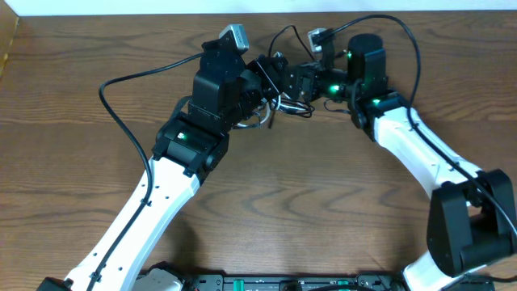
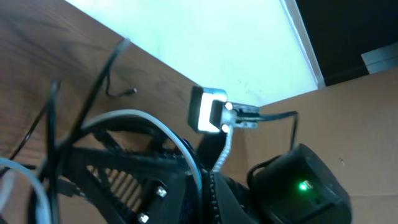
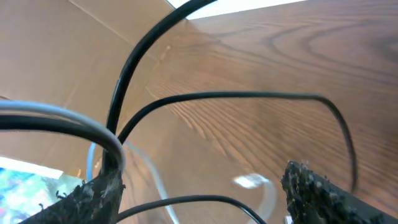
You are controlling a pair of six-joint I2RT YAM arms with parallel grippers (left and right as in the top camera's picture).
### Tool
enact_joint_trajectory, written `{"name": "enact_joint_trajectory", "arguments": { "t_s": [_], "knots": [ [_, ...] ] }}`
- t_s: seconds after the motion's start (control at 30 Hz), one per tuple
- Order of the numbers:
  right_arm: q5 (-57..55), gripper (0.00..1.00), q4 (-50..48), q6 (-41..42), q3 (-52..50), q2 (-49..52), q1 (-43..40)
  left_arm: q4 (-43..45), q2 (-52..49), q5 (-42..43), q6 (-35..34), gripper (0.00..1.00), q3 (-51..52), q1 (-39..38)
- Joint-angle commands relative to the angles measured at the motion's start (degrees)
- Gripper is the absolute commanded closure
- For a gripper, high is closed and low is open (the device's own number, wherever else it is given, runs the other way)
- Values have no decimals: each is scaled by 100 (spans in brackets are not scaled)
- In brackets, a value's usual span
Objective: Untangle cables
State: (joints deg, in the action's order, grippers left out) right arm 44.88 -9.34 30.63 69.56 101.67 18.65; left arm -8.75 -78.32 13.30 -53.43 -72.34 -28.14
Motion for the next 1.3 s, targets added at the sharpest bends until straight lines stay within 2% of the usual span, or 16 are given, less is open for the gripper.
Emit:
{"name": "enact_joint_trajectory", "arguments": {
  "t_s": [0.0,0.57,1.0,1.27],
  "knots": [
    [92,21,-127,448,2,26,44,66,98,127,-72,92,0,22],
    [-319,27,-459,1008,2,35,280,116,96,249,-219,92,0,9],
    [739,26,-527,892,2,35,-15,20,96,-92,-22,92,0,11],
    [125,24,-507,1027,2,37,125,39,96,144,-358,92,0,4]
  ]
}}
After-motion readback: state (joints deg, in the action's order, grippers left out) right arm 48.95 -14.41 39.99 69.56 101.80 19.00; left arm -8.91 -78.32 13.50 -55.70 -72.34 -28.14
